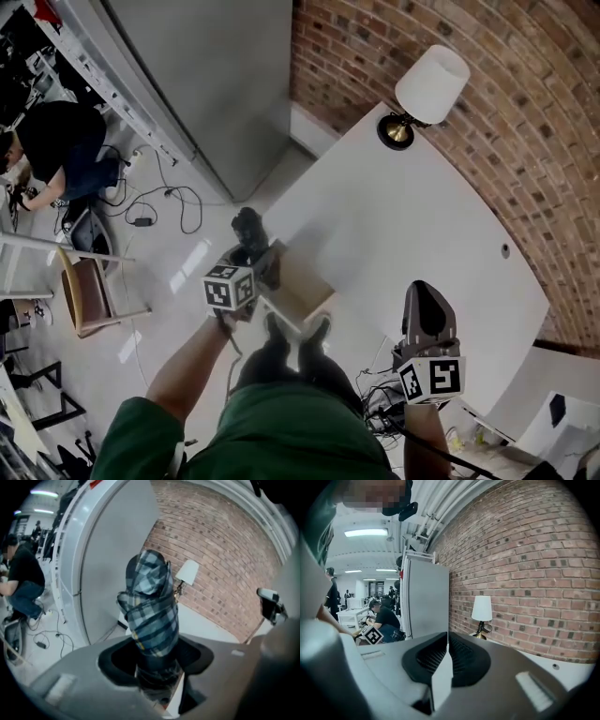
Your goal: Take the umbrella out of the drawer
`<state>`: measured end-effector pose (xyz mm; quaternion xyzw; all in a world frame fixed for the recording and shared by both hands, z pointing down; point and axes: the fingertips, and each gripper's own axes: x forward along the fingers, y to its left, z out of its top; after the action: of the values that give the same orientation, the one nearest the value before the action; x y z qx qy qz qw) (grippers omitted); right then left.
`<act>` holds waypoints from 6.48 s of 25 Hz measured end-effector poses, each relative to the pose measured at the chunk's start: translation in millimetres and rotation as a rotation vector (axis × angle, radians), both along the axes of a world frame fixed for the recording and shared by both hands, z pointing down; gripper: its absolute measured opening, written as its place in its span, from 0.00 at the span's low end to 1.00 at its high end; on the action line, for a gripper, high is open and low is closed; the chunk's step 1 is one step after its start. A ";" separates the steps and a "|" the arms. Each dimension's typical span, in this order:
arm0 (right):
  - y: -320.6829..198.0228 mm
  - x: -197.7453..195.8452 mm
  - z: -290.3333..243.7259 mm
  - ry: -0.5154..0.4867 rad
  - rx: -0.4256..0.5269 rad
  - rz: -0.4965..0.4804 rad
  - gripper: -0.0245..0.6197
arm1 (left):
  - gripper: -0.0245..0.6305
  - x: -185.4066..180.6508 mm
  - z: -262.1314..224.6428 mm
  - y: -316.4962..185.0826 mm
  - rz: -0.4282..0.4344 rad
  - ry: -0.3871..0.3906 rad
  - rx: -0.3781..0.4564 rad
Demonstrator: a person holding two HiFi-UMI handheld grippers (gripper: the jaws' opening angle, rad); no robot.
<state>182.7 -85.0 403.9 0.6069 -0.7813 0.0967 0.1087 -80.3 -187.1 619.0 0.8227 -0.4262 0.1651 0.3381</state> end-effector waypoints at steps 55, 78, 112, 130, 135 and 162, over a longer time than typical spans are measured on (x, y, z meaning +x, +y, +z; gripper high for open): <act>54.9 200.5 -9.2 -0.004 -0.006 0.319 0.06 | 0.60 358.0 80.3 -46.5 1.078 -0.844 0.498; -5.4 126.8 -71.0 -0.043 0.173 0.143 0.06 | 0.43 260.2 -302.2 -1.3 0.502 -0.213 0.908; -7.5 -11.7 -179.0 0.028 0.390 -0.033 0.06 | 0.04 46.8 -421.2 44.7 0.020 -0.068 0.961; -6.7 30.0 -177.0 0.006 0.376 0.085 0.06 | 0.04 8.1 -419.3 21.8 -0.070 -0.105 0.947; -5.8 30.4 -174.6 0.001 0.373 0.085 0.06 | 0.04 9.7 -413.3 24.2 -0.061 -0.118 0.949; -14.3 26.5 -163.8 0.010 0.363 0.064 0.06 | 0.04 12.7 -401.0 14.9 -0.039 -0.094 0.906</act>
<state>209.2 -99.2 240.1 0.6417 -0.7656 -0.0456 -0.0020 -67.6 -172.2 218.0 0.8710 -0.4859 -0.0072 -0.0726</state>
